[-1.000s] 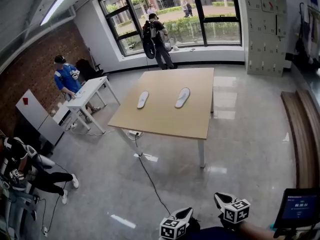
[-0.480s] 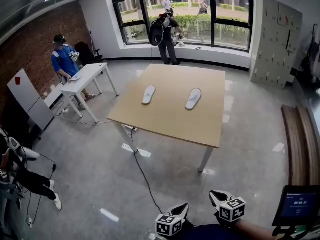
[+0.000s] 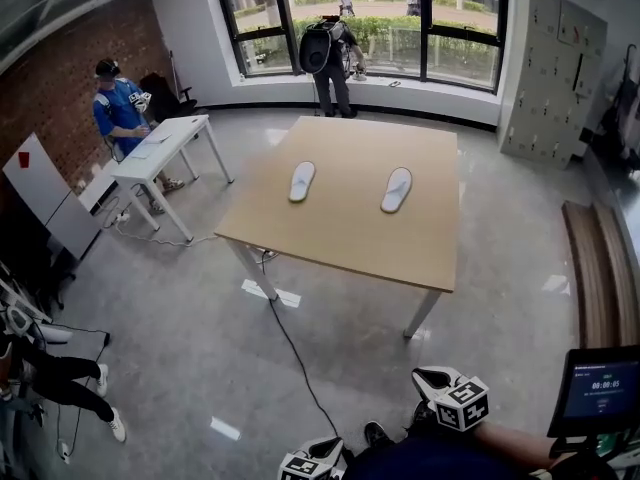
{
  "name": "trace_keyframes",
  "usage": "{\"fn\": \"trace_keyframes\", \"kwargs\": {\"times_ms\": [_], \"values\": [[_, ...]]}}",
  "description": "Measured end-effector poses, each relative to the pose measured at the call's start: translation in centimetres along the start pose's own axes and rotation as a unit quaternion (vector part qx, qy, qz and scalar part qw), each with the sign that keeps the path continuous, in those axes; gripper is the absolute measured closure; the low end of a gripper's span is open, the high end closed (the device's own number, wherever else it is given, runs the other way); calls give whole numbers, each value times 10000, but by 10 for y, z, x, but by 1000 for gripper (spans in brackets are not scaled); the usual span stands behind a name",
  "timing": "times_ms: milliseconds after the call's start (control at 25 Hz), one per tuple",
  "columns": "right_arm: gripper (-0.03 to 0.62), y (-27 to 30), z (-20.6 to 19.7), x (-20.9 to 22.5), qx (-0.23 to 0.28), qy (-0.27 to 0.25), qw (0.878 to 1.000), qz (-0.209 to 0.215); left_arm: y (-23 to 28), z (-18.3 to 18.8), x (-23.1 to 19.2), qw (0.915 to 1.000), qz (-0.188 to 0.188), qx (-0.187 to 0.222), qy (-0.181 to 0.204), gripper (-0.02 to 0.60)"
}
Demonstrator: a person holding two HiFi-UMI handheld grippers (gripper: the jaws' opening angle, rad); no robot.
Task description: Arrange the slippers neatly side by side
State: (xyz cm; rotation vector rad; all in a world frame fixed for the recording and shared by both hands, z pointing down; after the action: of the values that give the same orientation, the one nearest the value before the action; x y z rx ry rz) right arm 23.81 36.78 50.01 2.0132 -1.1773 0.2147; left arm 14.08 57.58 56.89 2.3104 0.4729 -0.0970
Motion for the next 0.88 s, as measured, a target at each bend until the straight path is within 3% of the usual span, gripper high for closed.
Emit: {"fn": "trace_keyframes", "kwargs": {"times_ms": [120,240,480,720,880], "values": [[583,0,2,1,-9,85,10000,-12,-25,-14,-4,9990,231,-77,-368,578],[583,8,2,-3,-74,181,9998,63,-32,-4,-5,9977,387,112,-551,578],[583,36,19,-26,-50,110,9992,372,-22,48,-32,9963,613,600,-74,578],[583,95,51,0,-108,191,9979,603,11,107,-108,9877,1222,953,-228,578],[583,118,70,16,-146,359,9974,607,28,145,-143,9762,1856,1112,130,578]]}}
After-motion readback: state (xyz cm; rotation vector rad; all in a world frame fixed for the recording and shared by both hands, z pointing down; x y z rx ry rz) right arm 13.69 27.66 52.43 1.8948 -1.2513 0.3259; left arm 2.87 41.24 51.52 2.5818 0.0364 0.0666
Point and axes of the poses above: the fingertips, and each gripper's own axes: y forward along the fingers, x to its right, z out of its top, the point moved 1 cm from there along -y, backward along the fingers, and after that the axes turned 15 degrees about y, right-handed, at the moved point
